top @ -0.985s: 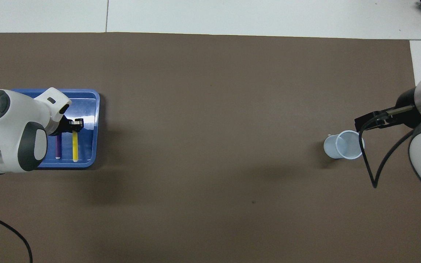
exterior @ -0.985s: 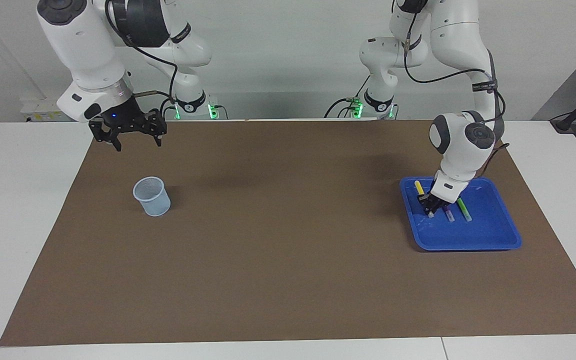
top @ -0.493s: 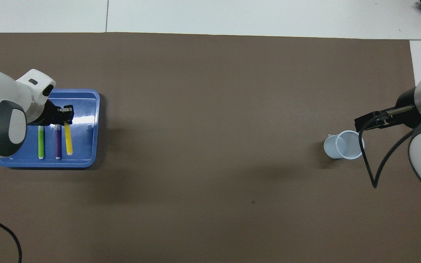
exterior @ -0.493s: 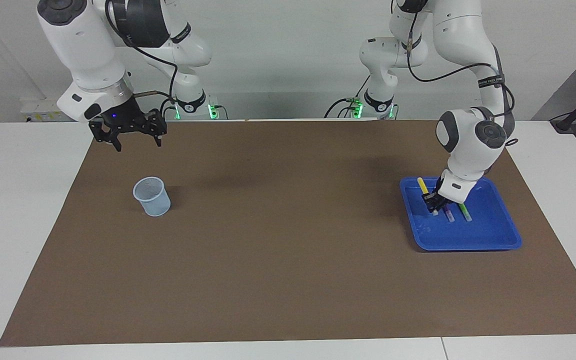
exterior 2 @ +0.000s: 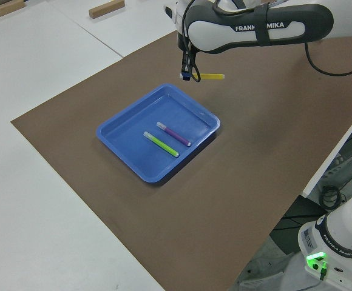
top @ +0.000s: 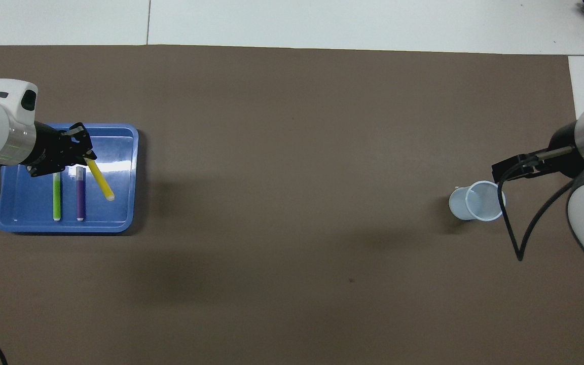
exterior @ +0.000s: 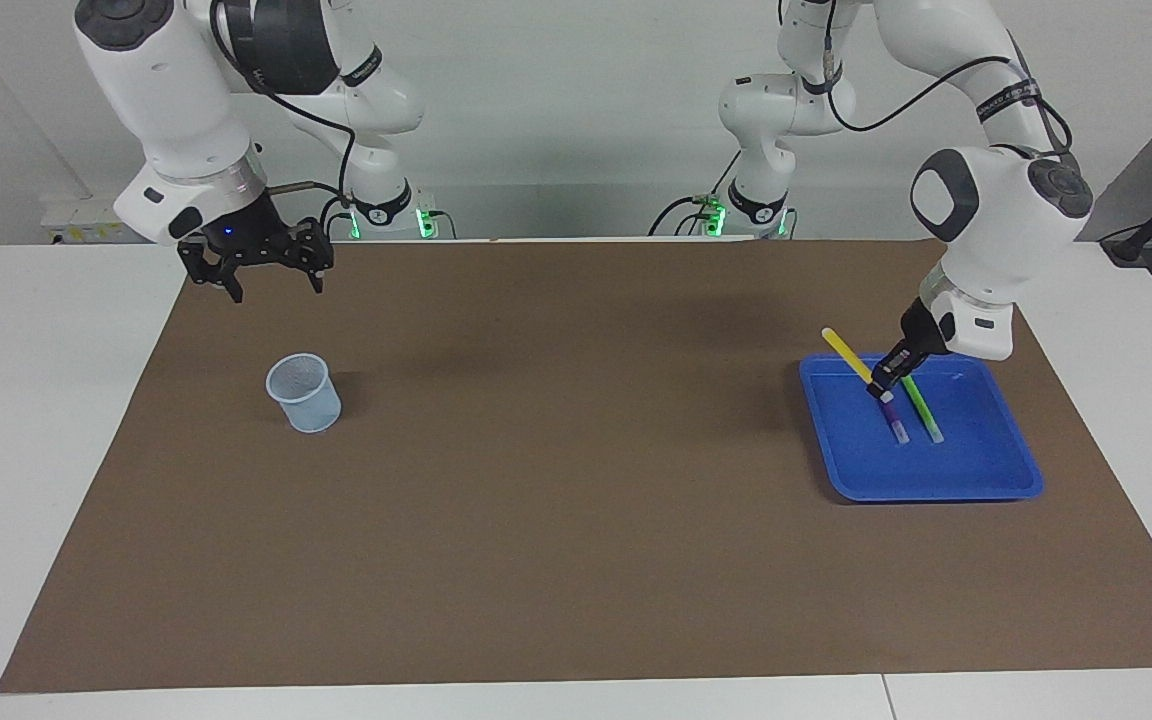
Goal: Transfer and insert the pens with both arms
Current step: 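Grasp the yellow pen with the left gripper and lift it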
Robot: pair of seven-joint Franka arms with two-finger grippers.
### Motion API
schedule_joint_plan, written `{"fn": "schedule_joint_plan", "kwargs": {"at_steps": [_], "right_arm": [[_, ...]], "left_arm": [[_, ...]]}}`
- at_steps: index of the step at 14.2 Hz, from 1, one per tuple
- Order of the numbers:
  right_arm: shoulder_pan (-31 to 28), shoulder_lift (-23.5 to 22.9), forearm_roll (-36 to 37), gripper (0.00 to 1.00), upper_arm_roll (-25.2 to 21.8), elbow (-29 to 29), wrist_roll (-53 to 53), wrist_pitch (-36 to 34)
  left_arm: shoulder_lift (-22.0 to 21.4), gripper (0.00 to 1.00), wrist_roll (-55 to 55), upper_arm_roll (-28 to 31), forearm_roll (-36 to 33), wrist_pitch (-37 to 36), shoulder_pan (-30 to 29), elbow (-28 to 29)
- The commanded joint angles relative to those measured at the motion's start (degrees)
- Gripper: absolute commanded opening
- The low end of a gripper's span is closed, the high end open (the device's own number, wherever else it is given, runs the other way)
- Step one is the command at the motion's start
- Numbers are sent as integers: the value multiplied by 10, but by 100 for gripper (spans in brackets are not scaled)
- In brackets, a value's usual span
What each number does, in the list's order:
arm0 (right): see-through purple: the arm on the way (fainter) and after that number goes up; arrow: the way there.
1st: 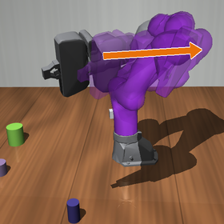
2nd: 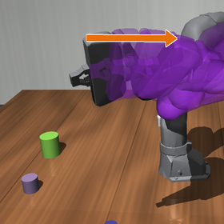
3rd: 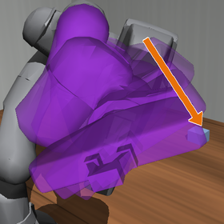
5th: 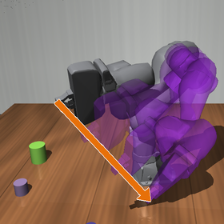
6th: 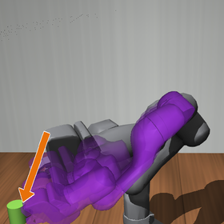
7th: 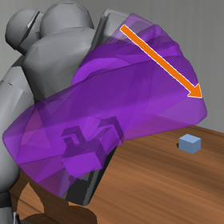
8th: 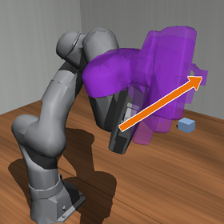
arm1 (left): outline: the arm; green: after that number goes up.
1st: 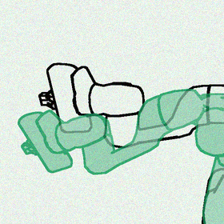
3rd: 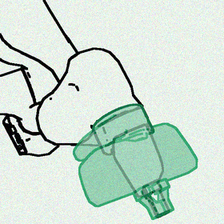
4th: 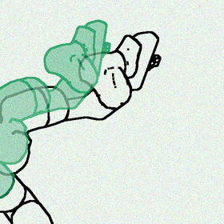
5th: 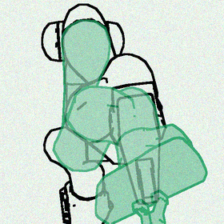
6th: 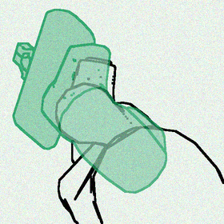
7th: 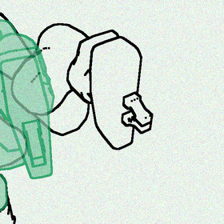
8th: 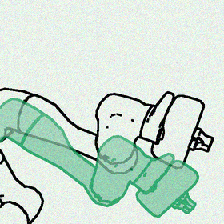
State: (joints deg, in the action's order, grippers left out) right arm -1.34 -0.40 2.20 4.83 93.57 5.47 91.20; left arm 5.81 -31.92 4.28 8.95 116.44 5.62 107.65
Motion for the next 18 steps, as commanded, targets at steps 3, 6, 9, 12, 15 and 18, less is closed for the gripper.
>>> {"fn": "schedule_joint_plan", "kwargs": {"at_steps": [3,6,9,12,15,18], "right_arm": [[-11,9,-14,100,5,9,-4,8],[-11,9,-14,100,5,9,-4,8],[-13,9,-14,100,5,9,-3,7],[-3,18,-14,100,12,20,6,-15],[6,29,-101,100,19,43,13,-11],[37,50,-157,100,21,89,-38,31]], "left_arm": [[-33,0,-121,-4,47,-34,3,-10],[-63,0,-194,-7,63,-75,5,-8],[-87,0,-259,-8,76,-100,22,-5],[-104,0,-322,-9,114,-105,26,-4],[-115,0,-382,-13,125,-116,49,-4],[-125,0,-433,-13,148,-116,72,-2]]}}
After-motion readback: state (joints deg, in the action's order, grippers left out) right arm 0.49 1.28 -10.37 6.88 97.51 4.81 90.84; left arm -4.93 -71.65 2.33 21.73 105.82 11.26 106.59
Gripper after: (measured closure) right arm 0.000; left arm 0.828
